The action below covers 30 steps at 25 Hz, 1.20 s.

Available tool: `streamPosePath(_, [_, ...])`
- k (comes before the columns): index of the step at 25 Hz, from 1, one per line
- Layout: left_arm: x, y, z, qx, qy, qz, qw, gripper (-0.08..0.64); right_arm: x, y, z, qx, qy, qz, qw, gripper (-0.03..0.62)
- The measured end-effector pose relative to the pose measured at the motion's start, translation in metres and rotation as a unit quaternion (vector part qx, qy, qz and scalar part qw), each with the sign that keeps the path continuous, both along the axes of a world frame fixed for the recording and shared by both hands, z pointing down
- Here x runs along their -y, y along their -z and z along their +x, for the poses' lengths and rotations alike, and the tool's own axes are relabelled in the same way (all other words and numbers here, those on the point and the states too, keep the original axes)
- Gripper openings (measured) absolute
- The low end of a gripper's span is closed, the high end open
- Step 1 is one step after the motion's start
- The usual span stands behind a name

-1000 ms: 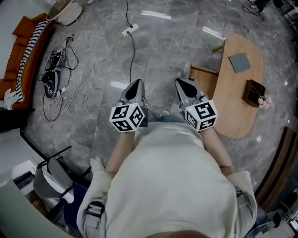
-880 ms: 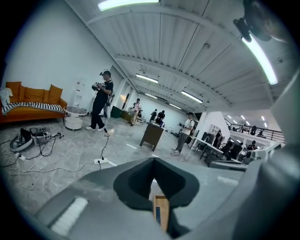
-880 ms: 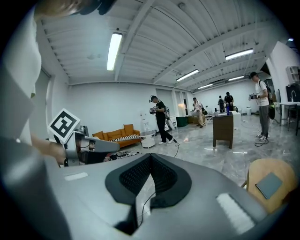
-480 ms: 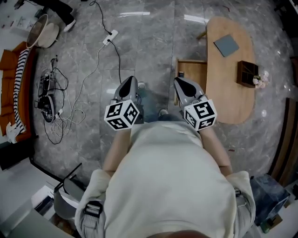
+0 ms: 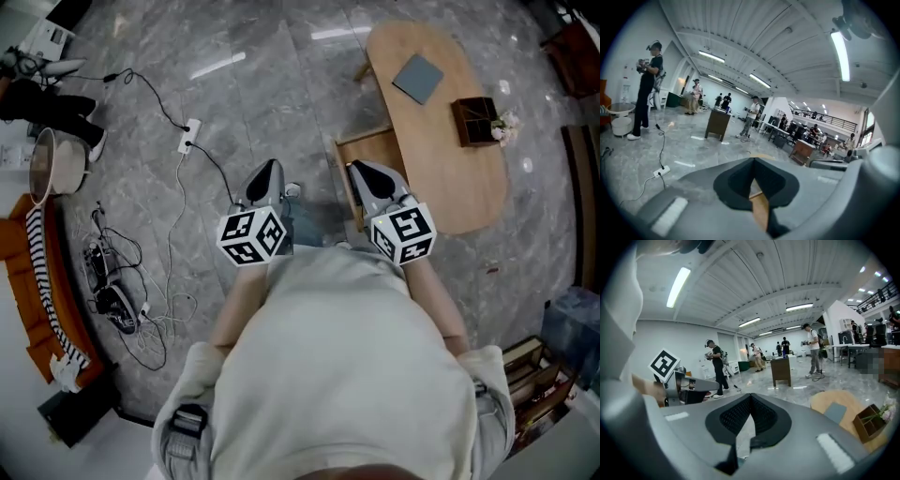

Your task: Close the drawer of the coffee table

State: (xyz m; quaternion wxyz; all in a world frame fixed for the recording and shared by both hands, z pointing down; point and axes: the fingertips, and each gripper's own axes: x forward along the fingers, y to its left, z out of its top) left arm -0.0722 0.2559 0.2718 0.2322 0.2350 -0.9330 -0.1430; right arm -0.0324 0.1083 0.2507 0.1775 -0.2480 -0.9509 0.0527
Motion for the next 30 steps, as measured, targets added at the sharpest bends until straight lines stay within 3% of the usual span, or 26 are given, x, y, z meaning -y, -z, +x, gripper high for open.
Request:
streamPosePath(5, [0.018,-0.003,-0.060,-0.016,-0.103,-0.012,0.9944,0.000,0.000,0.006,-0.044,-0.001,-0.089,-0.001,0.996,-0.002])
streamPosePath(10, [0.046,-0.003,-0.095,-0.021,-0.225,-0.031,0.9737,0.000,0.006,0.013,-0.067,-0.002,-0.173,-0.001,0.985,-0.002])
streamPosePath(15, [0.079,-0.017,-0.122,-0.022,-0.351,-0.050,0.9349,0.000,0.023,0.004,-0.076,-0.013,-0.277,0.002,0.961,-0.001])
streamPosePath(21, [0.110,-0.047,-0.138,-0.041,-0.445,-0.067,0.8922,0.002,0.045,-0.013,-0.064,-0.032,-0.386,-0.003,0.922,-0.001])
streamPosePath(24, [0.123,-0.064,-0.137,-0.042,-0.489,-0.085,0.8669,0.000,0.054,-0.026,-0.047,-0.043,-0.439,-0.010,0.897,0.000])
streamPosePath(27, [0.133,-0.083,-0.133,-0.054,-0.533,-0.099,0.8384,0.000,0.059,-0.041,-0.023,-0.059,-0.498,-0.019,0.865,0.000])
streamPosePath(30, [0.145,-0.105,-0.128,-0.069,-0.564,-0.108,0.8161,0.000,0.071,-0.059,0.002,-0.077,-0.542,-0.015,0.837,0.000])
